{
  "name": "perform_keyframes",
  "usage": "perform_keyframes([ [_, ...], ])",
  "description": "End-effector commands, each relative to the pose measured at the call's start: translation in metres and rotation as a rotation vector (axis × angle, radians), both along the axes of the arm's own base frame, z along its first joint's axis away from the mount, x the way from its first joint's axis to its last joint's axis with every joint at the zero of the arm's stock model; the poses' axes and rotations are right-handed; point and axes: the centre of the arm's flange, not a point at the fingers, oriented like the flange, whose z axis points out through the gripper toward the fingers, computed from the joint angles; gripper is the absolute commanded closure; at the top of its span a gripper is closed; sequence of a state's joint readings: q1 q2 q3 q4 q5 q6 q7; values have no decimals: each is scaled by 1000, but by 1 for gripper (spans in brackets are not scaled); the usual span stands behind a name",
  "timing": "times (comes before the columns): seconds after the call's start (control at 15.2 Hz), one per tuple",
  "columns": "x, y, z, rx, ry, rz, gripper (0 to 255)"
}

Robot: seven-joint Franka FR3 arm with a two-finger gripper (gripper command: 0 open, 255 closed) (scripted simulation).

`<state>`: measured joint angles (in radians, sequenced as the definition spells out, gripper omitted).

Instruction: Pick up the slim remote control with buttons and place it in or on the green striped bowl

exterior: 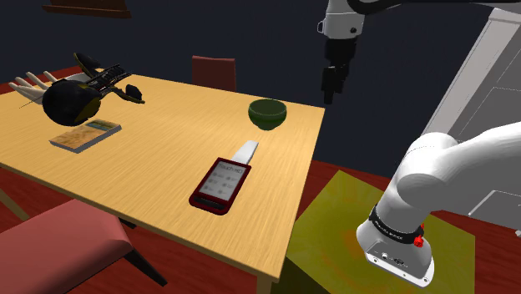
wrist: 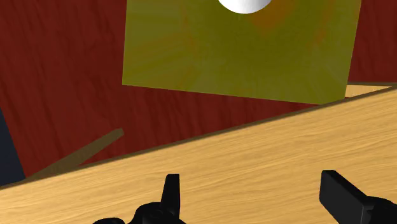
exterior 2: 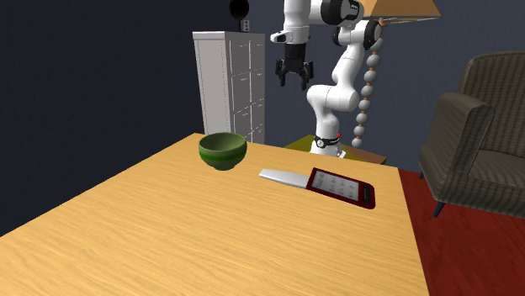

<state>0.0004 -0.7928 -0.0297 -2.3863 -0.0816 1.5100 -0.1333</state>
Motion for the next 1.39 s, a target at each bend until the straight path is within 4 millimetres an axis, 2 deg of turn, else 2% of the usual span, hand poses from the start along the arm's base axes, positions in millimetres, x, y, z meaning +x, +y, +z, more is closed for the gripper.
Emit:
perform_keyframes([
  [0.0, 0, 0, 0, 0, 0, 0, 0],
  [0.26, 13, 38, -31, -1, -15, -194, 0],
  [0.59, 41, 80, -70, -3, -33, -435, 0],
  [0.99, 86, 120, -116, -5, -55, -726, 0],
  [1.32, 133, 142, -153, -7, -73, -968, 0],
])
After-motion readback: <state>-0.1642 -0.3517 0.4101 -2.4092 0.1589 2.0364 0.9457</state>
